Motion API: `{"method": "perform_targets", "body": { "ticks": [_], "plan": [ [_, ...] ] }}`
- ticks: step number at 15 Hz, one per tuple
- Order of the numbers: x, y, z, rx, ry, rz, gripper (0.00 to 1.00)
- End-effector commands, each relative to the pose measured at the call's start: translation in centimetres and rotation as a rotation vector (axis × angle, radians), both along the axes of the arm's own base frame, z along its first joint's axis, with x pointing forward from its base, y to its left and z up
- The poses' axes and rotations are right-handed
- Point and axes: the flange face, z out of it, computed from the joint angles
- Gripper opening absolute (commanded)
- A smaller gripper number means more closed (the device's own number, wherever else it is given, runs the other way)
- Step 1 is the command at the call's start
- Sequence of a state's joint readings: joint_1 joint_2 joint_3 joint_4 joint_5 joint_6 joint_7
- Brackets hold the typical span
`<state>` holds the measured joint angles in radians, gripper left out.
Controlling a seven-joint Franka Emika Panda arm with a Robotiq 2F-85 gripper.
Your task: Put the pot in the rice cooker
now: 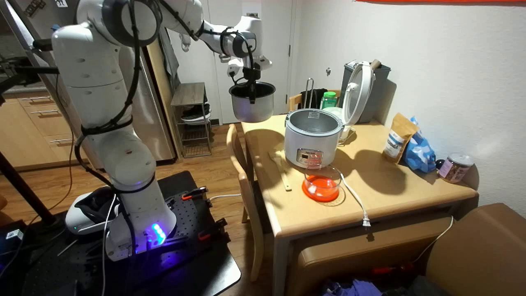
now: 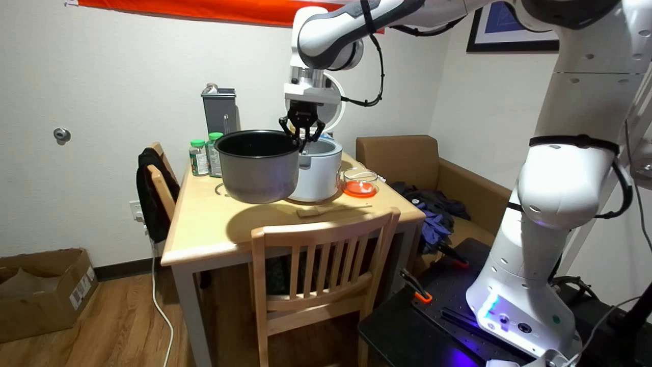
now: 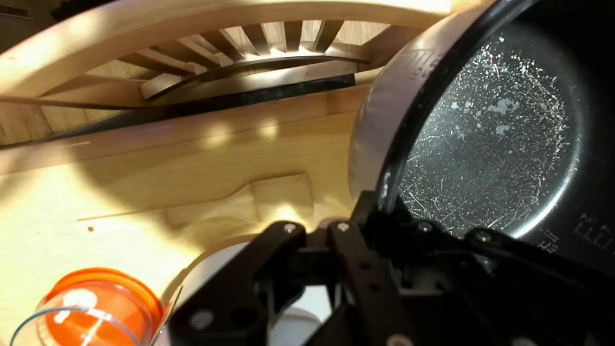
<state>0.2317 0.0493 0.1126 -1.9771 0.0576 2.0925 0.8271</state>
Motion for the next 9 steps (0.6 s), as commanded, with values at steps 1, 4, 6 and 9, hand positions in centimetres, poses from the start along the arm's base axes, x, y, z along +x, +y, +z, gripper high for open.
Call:
{"method": "perform_targets", "body": {
  "ticks": [1, 4, 6, 9],
  "plan": [
    [0.6, -1.4, 5.0, -0.014, -0.054, 0.037, 0.02],
    [1.5, -2.8, 7.6, -0.006, -0.102, 0.034, 0.02],
    [2.1, -3.5, 8.9, 0.003, -0.136, 0.032, 0.02],
    [2.5, -3.5, 7.8, 0.008, -0.130, 0.026, 0.09]
  ]
}}
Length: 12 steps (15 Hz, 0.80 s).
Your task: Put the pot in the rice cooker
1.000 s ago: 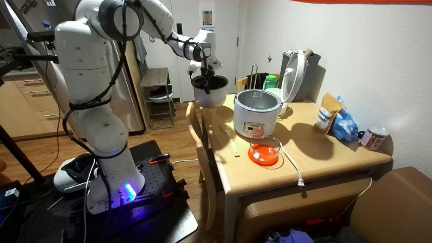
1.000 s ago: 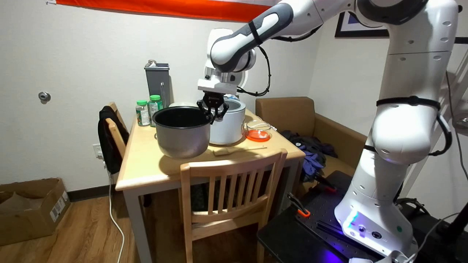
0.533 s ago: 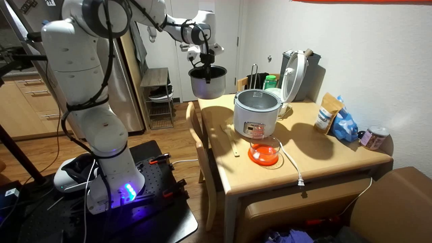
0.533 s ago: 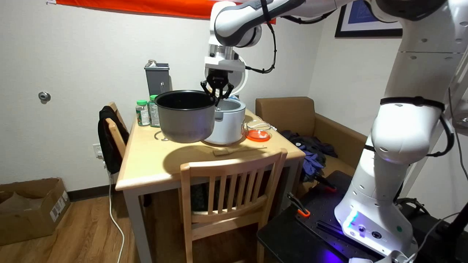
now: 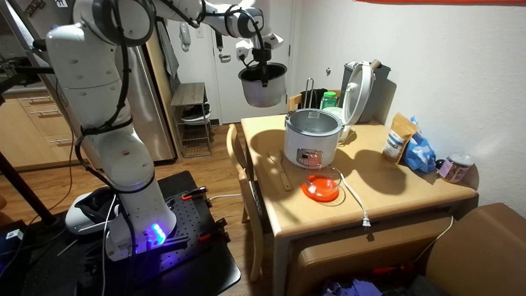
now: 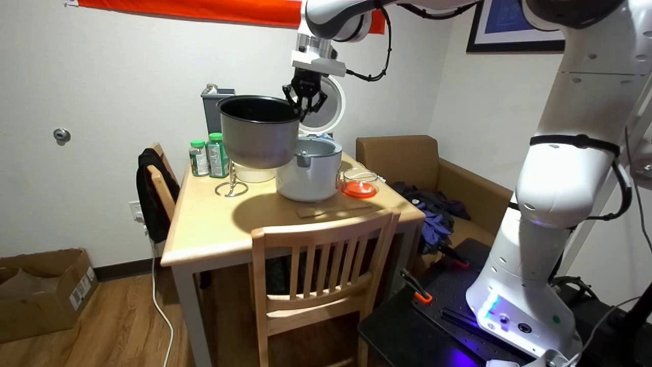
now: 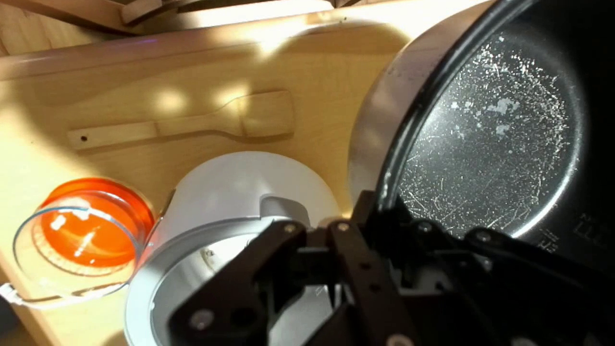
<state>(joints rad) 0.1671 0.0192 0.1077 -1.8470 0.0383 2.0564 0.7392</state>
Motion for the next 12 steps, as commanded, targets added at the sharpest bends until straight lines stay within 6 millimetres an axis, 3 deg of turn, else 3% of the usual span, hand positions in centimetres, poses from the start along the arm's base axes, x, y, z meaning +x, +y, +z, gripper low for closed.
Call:
{"method": "perform_targets", "body": {
  "ticks": [1, 4, 5, 7, 12],
  "plan": [
    [0.1, -0.1, 0.4, 0.000, -0.007, 0.006, 0.09],
    [0.1, -0.1, 0.7, 0.001, -0.011, 0.007, 0.09],
    [0.1, 0.2, 0.5, 0.004, -0.007, 0.016, 0.02],
    [0.7, 0.0, -0.2, 0.007, -0.003, -0.003, 0.02],
    [3.1, -3.2, -1.2, 0.036, 0.024, -0.126, 0.02]
  ]
}}
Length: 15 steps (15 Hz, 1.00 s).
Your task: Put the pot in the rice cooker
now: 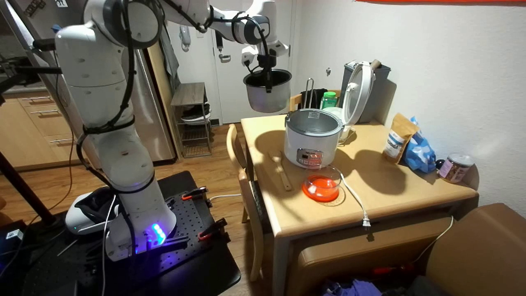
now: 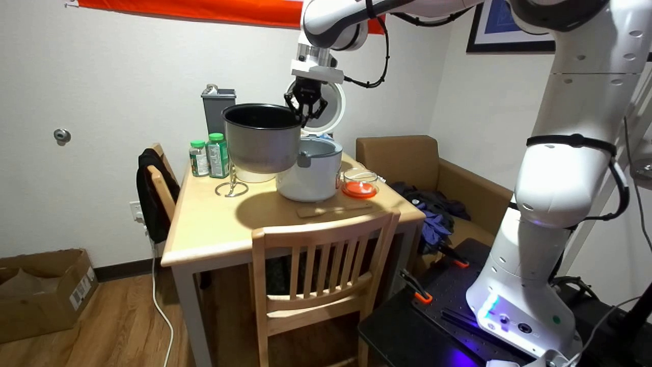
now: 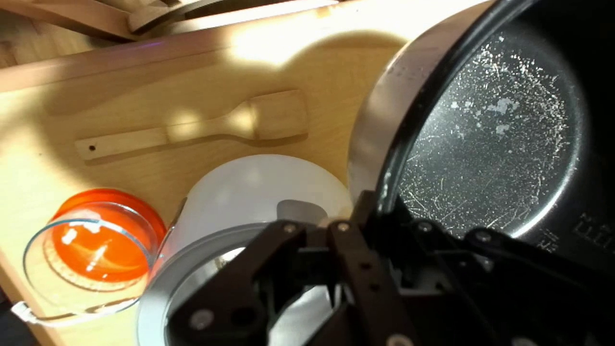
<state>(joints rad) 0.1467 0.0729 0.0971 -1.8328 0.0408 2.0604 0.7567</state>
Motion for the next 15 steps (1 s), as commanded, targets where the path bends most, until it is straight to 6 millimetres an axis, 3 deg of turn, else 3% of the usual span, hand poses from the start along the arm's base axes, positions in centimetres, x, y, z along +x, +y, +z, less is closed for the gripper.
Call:
{"method": "perform_targets", "body": {
  "ticks": [1, 8, 15],
  "plan": [
    [1.7, -2.3, 1.3, 0.037, -0.011, -0.101, 0.02],
    [2.5, -5.3, 4.0, 0.053, -0.053, -0.217, 0.02],
    [3.3, -9.1, 4.1, 0.076, -0.057, -0.407, 0.02]
  ]
}}
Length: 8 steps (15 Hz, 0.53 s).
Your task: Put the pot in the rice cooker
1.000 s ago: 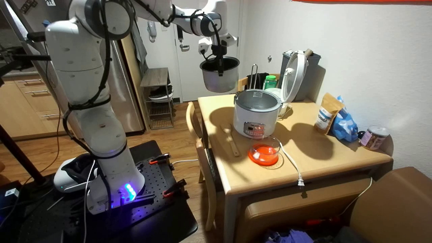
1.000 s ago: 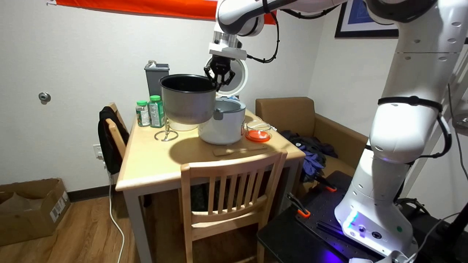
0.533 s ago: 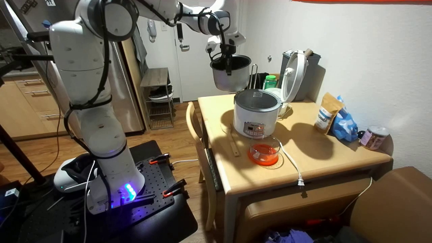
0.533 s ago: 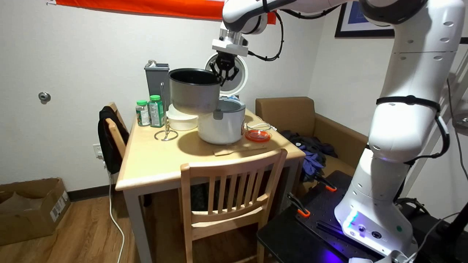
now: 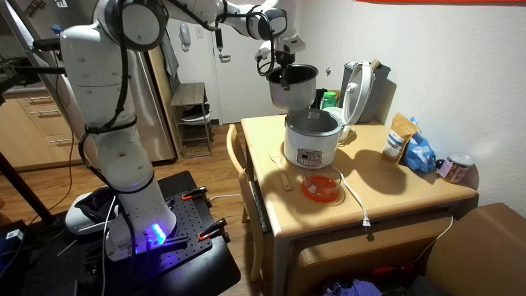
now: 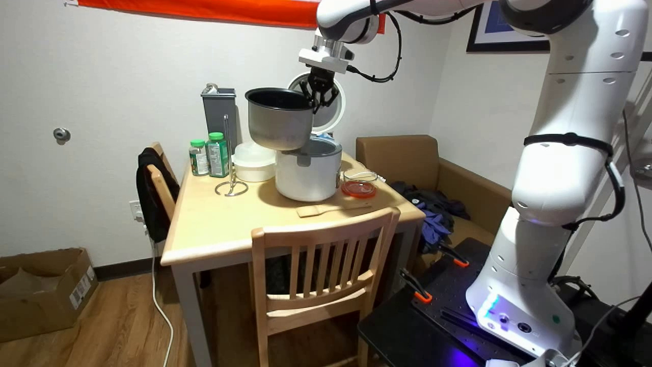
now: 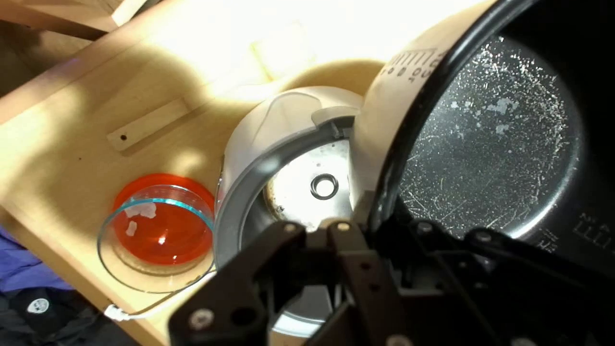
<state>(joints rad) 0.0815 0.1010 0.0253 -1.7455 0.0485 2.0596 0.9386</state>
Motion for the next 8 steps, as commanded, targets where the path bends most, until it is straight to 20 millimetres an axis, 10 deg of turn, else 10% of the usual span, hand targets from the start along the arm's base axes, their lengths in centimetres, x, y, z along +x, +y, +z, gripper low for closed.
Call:
{"method": "perform_targets", "body": {
  "ticks": [1, 8],
  "plan": [
    [0.3, -1.9, 1.6, 0.035, -0.019, -0.114, 0.02],
    [0.4, -5.5, 1.1, 0.058, -0.009, -0.274, 0.02]
  ]
}}
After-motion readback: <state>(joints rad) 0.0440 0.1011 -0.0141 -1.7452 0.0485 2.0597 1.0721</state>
